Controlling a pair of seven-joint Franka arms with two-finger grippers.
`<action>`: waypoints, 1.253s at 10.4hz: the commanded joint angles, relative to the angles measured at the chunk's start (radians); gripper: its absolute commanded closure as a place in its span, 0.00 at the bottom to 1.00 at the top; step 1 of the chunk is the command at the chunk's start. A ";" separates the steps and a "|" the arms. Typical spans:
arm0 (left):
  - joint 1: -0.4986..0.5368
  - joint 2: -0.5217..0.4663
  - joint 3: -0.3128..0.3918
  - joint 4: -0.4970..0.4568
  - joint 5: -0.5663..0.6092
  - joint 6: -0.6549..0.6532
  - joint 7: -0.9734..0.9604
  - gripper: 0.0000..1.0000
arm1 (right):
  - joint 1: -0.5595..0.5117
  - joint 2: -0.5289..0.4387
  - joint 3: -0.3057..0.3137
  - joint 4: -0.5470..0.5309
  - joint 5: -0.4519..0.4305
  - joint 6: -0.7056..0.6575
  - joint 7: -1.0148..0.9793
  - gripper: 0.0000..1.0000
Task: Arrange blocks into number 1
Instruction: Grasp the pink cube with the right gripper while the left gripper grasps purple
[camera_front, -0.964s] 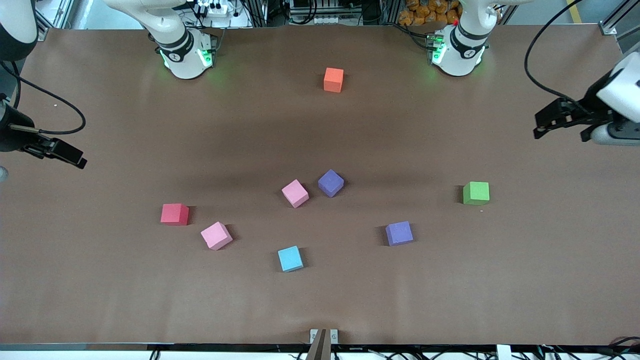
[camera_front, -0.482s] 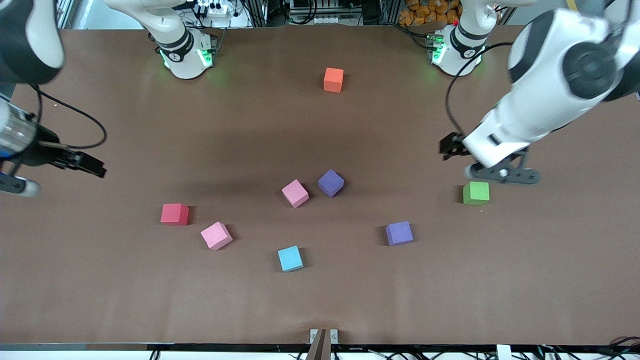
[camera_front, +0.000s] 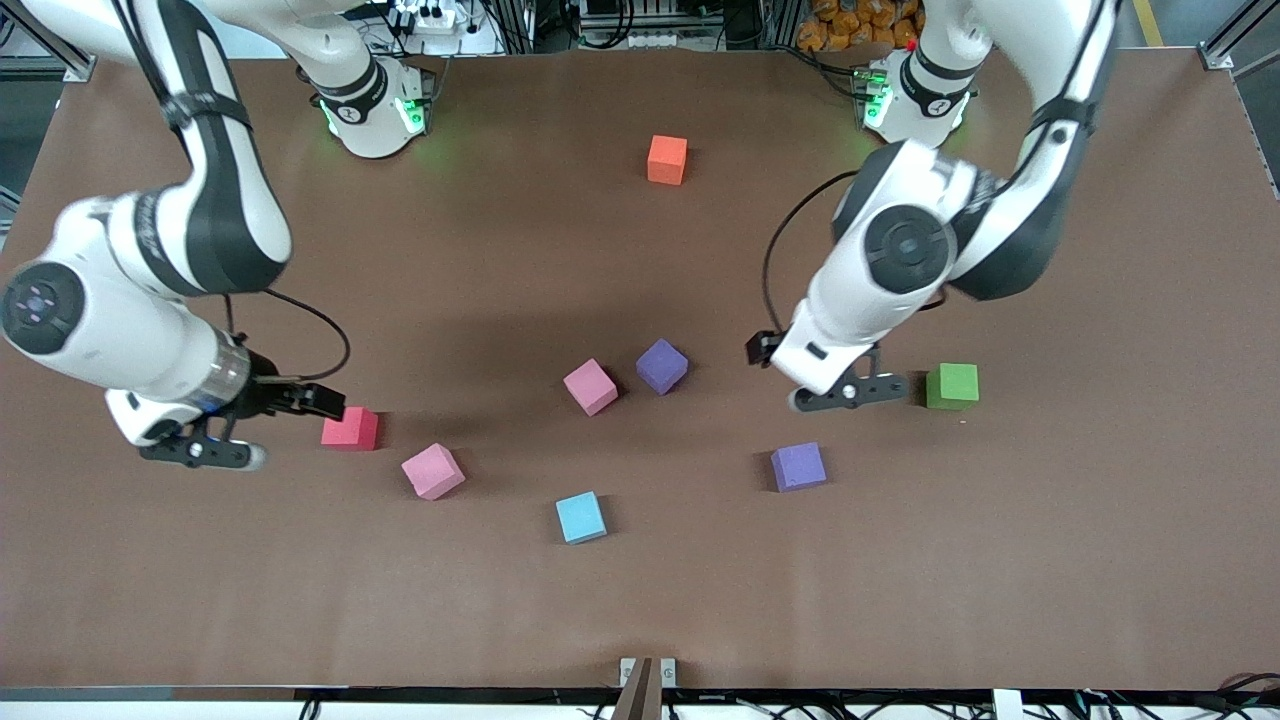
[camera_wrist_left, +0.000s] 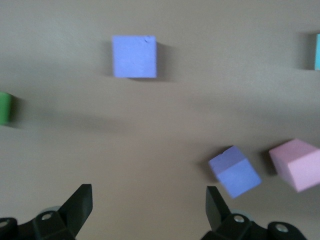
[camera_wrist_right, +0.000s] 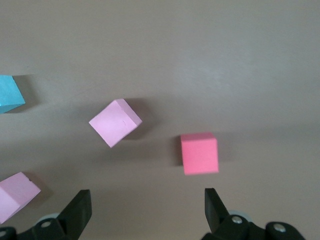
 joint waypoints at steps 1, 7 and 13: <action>-0.082 0.143 0.009 0.083 -0.019 0.127 -0.176 0.00 | 0.031 0.080 -0.012 0.026 0.030 0.079 -0.065 0.00; -0.202 0.320 0.031 0.147 -0.025 0.339 -0.469 0.00 | 0.103 0.235 -0.014 0.052 0.030 0.199 -0.255 0.00; -0.208 0.321 0.029 0.090 -0.089 0.276 -0.500 0.00 | 0.131 0.319 -0.012 0.049 0.033 0.338 -0.264 0.00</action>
